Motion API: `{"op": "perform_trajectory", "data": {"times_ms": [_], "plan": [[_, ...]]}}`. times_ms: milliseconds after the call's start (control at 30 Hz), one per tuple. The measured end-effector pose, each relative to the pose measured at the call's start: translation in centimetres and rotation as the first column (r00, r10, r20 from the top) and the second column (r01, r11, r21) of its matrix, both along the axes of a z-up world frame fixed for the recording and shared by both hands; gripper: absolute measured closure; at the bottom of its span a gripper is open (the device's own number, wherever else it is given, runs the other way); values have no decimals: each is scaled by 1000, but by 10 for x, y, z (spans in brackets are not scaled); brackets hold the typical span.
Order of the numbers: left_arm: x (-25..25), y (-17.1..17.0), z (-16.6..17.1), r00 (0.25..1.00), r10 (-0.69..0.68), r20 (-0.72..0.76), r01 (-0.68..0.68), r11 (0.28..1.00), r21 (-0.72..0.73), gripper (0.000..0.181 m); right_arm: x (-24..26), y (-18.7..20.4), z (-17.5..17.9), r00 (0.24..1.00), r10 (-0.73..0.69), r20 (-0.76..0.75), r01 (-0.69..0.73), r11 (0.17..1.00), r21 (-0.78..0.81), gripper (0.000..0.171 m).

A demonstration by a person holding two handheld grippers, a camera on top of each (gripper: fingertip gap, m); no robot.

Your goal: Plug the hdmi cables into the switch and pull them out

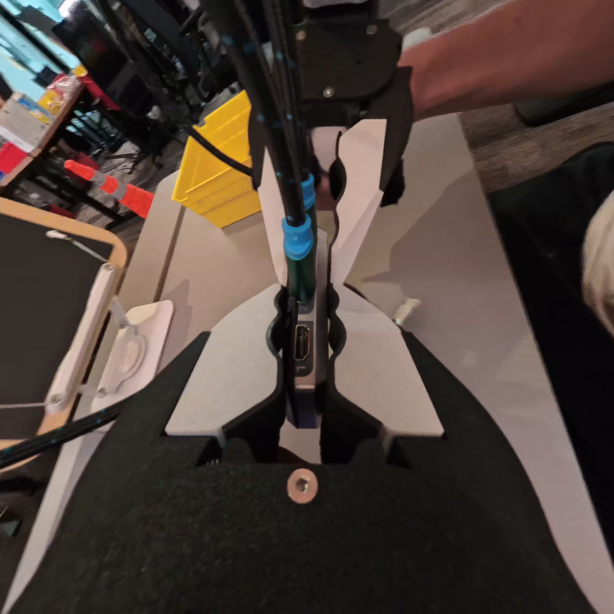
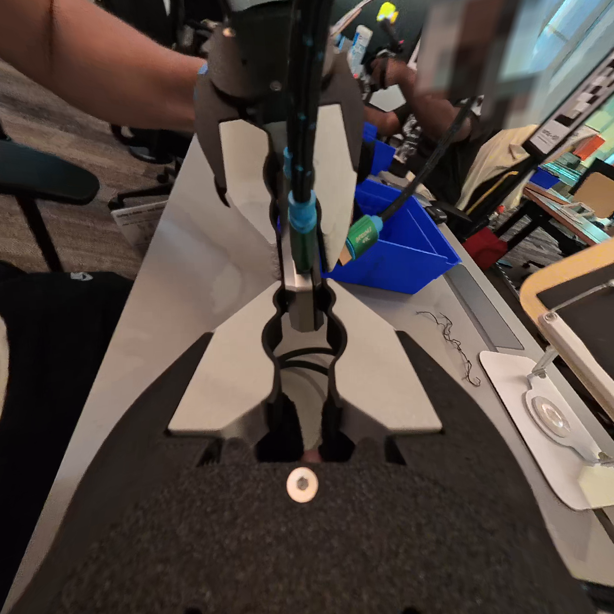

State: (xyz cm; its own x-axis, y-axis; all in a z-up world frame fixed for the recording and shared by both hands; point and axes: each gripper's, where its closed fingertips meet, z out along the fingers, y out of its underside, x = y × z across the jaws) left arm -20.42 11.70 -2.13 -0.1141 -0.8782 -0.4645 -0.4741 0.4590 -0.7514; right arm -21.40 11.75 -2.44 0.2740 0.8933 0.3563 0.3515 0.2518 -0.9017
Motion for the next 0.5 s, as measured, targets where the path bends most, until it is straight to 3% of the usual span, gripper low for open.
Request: {"op": "perform_trajectory", "data": {"times_ms": [133,200,300,433,500], "plan": [[-4,45,0,976,218,7,-215,959,185,159,27,34,0,969,-237,-66,238,971,1,147],[-7,67,2,935,350,51,-350,896,274,160,47,40,3,931,-354,-92,355,935,-5,142],[-2,80,-4,845,517,139,-529,768,362,159,53,28,-2,883,-435,-176,416,899,-137,138],[16,74,-24,783,583,218,-601,619,505,159,44,14,-31,799,-548,-246,487,831,-269,137],[25,66,-30,785,569,247,-596,582,553,160,43,12,-38,767,-583,-268,509,807,-299,137]]}}
